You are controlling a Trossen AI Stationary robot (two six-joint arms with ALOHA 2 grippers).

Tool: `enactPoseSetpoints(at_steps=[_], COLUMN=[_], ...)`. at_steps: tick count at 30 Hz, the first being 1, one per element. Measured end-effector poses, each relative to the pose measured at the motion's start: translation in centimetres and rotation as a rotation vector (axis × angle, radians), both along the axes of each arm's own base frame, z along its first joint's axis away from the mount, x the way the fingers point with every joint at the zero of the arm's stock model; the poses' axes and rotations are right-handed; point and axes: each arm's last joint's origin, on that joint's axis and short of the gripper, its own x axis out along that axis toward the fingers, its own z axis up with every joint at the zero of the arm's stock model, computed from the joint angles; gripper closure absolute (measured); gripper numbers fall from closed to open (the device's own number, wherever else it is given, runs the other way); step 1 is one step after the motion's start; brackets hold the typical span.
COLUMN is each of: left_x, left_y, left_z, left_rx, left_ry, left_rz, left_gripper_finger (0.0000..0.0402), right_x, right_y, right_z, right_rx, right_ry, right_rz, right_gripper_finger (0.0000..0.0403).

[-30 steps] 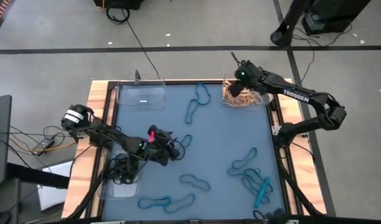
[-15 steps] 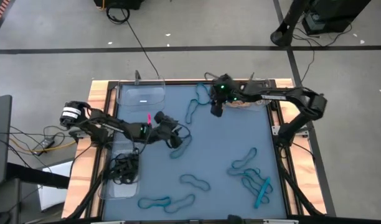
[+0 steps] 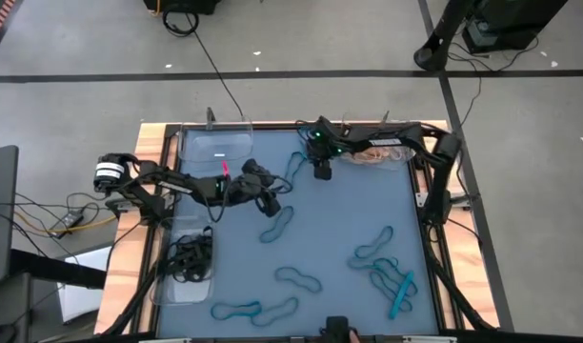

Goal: Sort rubber bands into baskets
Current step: Put the blue rubber band into the top left transparent bin

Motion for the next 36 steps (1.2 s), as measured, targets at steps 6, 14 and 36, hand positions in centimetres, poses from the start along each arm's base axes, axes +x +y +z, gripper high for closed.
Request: enactPoseSetpoints(at_steps=[6, 14, 36], left_x=[0.0, 0.3, 0.7], left_y=[0.0, 0.1, 0.1], left_z=[0.1, 0.5, 1.3], left_rx=[0.005, 0.031, 0.086], left_ry=[-0.007, -0.050, -0.104], left_rz=[0.013, 0.004, -0.060], left_gripper_finger=[0.0232, 0.0232, 0.0232], right_x=[0.2, -0.4, 3.6], right_y=[-1.3, -1.0, 9.5], right_z=[-0.8, -1.6, 6.8], right_rx=[0.051, 0.103, -0.058], right_ry=[0.058, 0.082, -0.212], right_rz=[-0.003, 0.025, 0.249], right_gripper_finger=[0.0248, 0.0339, 0.0398])
